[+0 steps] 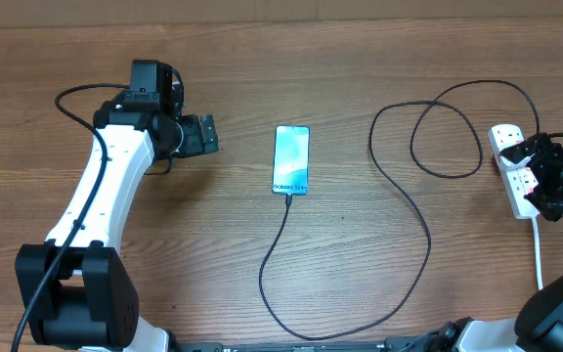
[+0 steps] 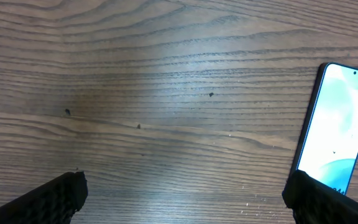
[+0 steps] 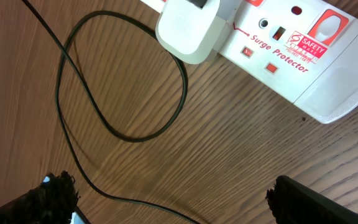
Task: Plug charger to phone and switch on socket
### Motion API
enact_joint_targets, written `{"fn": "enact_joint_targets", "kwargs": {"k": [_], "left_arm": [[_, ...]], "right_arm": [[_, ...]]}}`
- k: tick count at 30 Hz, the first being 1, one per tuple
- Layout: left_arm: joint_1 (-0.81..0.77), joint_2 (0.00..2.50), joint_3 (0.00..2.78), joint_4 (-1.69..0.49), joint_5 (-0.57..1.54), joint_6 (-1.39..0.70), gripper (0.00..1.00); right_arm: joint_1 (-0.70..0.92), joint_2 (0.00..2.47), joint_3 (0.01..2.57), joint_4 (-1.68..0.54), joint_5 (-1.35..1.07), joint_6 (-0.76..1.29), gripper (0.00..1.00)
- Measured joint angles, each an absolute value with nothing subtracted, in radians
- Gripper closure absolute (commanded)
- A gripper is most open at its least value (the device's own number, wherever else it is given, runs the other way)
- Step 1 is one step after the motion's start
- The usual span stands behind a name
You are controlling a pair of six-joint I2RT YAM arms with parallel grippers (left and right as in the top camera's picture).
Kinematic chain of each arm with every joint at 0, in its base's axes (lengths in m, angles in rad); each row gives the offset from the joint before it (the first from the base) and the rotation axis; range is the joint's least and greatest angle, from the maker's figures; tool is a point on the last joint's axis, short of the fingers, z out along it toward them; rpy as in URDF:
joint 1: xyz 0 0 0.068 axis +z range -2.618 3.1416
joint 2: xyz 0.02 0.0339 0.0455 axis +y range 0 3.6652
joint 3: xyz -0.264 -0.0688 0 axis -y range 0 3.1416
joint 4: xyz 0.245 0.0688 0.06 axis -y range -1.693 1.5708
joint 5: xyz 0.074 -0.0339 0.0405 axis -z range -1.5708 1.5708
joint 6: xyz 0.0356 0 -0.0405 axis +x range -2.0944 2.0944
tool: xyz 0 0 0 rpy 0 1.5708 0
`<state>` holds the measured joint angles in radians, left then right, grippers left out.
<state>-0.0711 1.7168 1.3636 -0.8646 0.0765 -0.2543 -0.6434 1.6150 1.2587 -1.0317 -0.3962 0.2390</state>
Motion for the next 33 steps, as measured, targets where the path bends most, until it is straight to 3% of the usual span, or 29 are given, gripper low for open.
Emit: {"fn": "enact_joint_targets", "kwargs": {"k": [7,18,33], "left_arm": [[-0.076,1.673,1.359,-0.865,0.076,-0.254,0.0],[-0.095,1.249,1.356,-0.864,0.074,-0.254,0.0],[-0.095,1.25,1.356,-0.865,0.068,-0.253,0.0]], "right_arm": [[-0.643,1.615,1.259,-1.032,-0.396,0.239,0.0],[-0.643,1.615,1.259,-1.032,-0.396,0.239,0.0],[-0.643,1.615,1.259,-1.032,-0.396,0.239,0.0]]}}
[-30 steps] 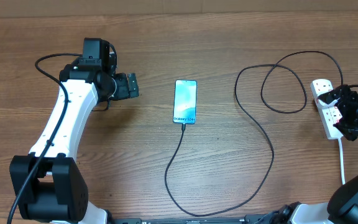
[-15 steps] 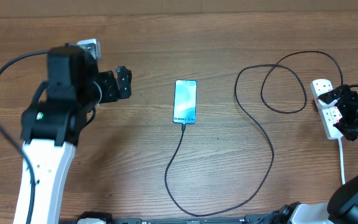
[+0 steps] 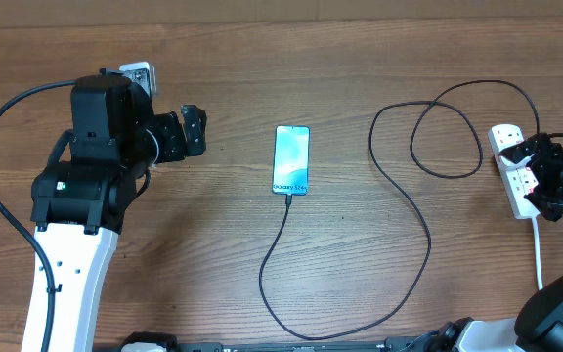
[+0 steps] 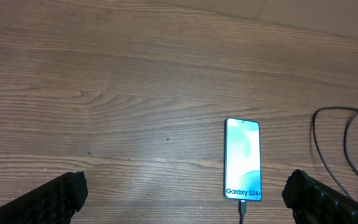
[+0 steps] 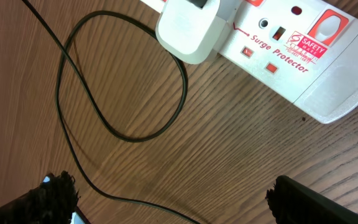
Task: Plug charger to phone and switch on socket
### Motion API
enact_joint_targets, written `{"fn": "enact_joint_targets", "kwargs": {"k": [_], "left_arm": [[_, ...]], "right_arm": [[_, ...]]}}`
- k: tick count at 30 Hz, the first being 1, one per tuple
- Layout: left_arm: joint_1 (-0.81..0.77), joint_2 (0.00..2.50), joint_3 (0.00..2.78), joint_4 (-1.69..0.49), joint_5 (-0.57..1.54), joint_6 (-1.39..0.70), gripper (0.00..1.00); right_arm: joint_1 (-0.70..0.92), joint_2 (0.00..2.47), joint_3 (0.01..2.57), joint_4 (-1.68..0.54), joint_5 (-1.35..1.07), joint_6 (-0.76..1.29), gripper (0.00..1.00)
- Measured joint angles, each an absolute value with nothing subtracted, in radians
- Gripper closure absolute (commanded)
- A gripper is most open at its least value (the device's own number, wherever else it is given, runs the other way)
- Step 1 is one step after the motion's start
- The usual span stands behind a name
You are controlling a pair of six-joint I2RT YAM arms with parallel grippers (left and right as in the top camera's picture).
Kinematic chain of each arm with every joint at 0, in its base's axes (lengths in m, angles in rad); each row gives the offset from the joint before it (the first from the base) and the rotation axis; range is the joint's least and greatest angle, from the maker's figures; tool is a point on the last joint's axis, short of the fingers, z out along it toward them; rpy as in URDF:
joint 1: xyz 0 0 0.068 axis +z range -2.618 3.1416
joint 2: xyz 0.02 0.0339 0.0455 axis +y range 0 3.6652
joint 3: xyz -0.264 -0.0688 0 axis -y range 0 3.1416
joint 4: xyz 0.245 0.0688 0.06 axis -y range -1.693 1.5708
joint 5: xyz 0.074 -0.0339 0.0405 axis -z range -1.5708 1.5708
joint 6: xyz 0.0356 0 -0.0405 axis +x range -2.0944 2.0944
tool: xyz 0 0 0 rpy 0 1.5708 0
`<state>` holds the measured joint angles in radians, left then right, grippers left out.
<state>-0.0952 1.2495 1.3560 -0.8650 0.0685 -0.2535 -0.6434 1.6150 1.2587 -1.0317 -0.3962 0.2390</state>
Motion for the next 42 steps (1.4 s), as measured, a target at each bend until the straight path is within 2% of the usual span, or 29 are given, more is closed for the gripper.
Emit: {"fn": "enact_joint_targets", "kwargs": {"k": [10,15,19,23,32,42], "left_arm": [[-0.097,1.249,1.356,-0.871,0.036,-0.25,0.0],[-0.097,1.233,1.351,-0.976,0.025,-0.25,0.0],[-0.099,1.164,1.285,-0.971,0.013,-0.242,0.0],[-0.099,1.041,1.108,-0.823,0.006,-0.235,0.01],[-0.099,0.74,0.662,-0.261,0.003,-0.232,0.0],[-0.097,0.498,0.385,0.015,0.003,-0.233,0.01]], "right_arm": [[-0.643,1.615,1.259,-1.031,-0.396,0.239,0.0],[-0.643,1.615,1.259,-1.032,-0.396,0.239,0.0],[-0.643,1.615,1.259,-1.032,-0.396,0.239,0.0],[-0.643,1.615,1.259,-1.032,-0.397,0.239,0.0],[-0.643,1.615,1.259,-1.032,-0.397,0.239,0.0],[-0.643,1.615,1.259,-1.032,-0.396,0.239,0.0]]}}
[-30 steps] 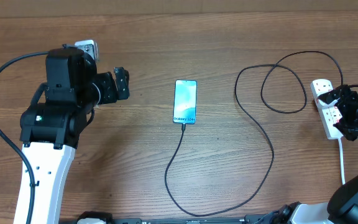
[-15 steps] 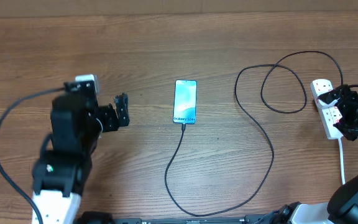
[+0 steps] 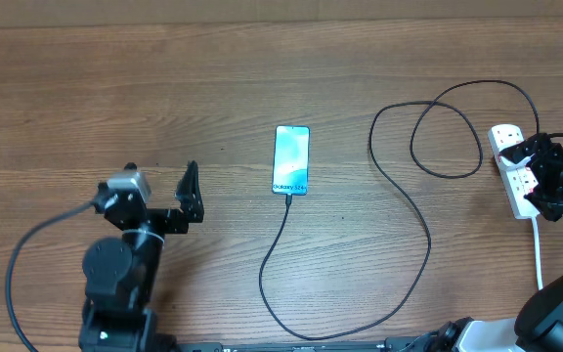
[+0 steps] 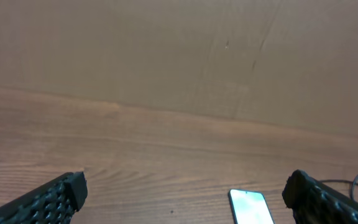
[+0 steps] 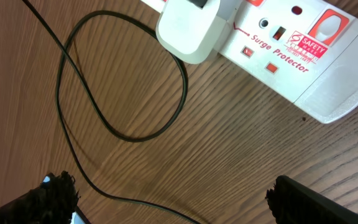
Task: Plug charger to phone and switch on socket
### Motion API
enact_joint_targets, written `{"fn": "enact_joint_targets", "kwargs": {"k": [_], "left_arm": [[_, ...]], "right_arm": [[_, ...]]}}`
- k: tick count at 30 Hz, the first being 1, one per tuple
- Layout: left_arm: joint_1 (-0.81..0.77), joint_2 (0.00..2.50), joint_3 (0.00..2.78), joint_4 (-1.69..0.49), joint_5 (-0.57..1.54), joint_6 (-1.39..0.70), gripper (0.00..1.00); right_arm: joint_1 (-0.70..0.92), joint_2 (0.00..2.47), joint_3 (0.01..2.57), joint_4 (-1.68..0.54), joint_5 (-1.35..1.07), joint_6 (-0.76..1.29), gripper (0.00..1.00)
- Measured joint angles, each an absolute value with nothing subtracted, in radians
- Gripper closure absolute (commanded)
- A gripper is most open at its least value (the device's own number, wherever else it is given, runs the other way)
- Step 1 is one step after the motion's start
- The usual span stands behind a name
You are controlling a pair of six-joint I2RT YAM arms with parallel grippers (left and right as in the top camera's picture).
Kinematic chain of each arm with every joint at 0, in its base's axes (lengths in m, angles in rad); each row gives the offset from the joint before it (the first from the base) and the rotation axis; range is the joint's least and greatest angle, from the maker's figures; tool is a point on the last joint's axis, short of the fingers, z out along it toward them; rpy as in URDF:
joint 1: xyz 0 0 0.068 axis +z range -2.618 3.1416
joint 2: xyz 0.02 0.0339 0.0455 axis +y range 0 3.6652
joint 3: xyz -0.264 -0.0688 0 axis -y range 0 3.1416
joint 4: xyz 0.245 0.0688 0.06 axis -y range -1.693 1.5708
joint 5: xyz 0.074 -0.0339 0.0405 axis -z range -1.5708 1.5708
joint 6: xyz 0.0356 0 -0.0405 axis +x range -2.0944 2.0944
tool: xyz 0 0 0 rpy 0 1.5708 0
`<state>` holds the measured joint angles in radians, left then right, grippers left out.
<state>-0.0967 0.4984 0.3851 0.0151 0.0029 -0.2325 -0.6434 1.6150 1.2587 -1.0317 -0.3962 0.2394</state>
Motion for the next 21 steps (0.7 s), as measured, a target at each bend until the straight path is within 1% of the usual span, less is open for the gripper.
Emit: {"fn": "enact_joint_targets", "kwargs": {"k": [10,21], "left_arm": [[-0.043,0.286,0.126,0.143,0.003,-0.295,0.0],[-0.041,0.181,0.017,0.129,0.003,-0.316,0.0]], "right_arm": [[-0.643,1.615,1.259,-1.032,-0.396,0.239,0.0],[-0.643,1.615,1.259,-1.032,-0.396,0.239,0.0]]}}
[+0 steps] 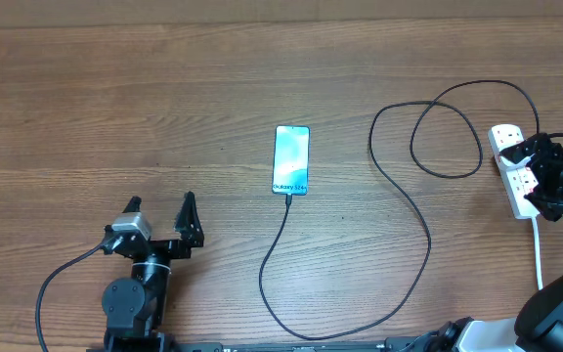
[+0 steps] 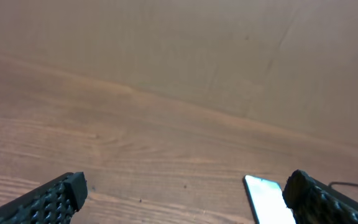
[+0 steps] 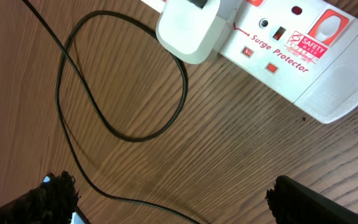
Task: Plug charger to phone and switch on socket
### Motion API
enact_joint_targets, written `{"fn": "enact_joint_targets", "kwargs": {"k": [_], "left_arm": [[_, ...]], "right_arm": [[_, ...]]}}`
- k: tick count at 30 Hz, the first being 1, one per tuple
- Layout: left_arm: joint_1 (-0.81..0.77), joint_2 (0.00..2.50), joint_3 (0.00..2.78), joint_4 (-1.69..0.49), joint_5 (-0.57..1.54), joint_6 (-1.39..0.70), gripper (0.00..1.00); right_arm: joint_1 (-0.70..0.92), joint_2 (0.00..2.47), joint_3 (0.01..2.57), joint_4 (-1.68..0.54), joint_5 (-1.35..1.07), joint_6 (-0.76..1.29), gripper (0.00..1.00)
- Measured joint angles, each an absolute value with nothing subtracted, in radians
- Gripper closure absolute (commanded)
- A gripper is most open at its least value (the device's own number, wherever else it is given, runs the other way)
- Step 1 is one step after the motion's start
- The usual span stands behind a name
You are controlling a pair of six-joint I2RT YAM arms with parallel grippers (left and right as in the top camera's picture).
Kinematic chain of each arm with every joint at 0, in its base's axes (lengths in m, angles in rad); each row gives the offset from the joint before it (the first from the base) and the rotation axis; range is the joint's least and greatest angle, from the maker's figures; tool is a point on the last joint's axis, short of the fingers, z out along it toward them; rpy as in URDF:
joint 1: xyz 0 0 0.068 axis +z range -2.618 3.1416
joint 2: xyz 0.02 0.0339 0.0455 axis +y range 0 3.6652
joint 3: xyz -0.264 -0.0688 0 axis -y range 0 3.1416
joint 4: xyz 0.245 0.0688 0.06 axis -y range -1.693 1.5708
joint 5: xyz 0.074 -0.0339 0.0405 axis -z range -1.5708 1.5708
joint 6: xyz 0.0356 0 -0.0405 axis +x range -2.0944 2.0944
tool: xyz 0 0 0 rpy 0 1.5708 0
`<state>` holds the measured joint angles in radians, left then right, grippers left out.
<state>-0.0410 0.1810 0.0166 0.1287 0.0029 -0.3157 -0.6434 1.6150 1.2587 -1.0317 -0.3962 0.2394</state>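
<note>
The phone [image 1: 291, 159] lies screen up, lit, in the middle of the table; its edge [image 2: 265, 194] shows in the left wrist view. A black charger cable [image 1: 426, 230] meets the phone's bottom edge, runs forward, then loops right to the white charger plug [image 3: 188, 30] seated in the white power strip [image 3: 303, 62]. The strip carries a red rocker switch [image 3: 325, 27]. My right gripper [image 3: 169, 186] hangs open and empty beside the strip, also seen from overhead [image 1: 547, 176]. My left gripper [image 1: 161, 208] is open and empty at the front left, well away from the phone.
The cable's big loop [image 1: 448, 127] lies between the phone and the strip. The strip's white lead [image 1: 539, 249] runs toward the table's front edge. A brown wall [image 2: 179, 37] stands behind the table.
My left arm has drawn a little further back toward the front edge, and its camera shows slightly more of the phone. My right arm, the phone and the cable have not moved.
My left gripper was open, low over the table just left of the phone. It then stood higher and further left, then pulled back to the front left, where it now sits lower still. My right gripper stayed open beside the power strip throughout.
</note>
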Motion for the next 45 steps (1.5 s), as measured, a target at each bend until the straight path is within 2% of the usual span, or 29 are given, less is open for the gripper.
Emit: {"fn": "enact_joint_targets", "kwargs": {"k": [9,22,45], "left_arm": [[-0.041,0.108,0.008,-0.076,0.002,-0.312,0.0],[-0.041,0.017,0.008,-0.076,0.002,-0.307,0.0],[-0.041,0.016,0.008,-0.076,0.002,-0.307,0.0]], "right_arm": [[-0.643,1.615,1.259,-1.032,-0.397,0.239,0.0],[-0.643,1.615,1.259,-1.032,-0.397,0.24,0.0],[-0.643,1.615,1.259,-1.032,-0.397,0.239,0.0]]}}
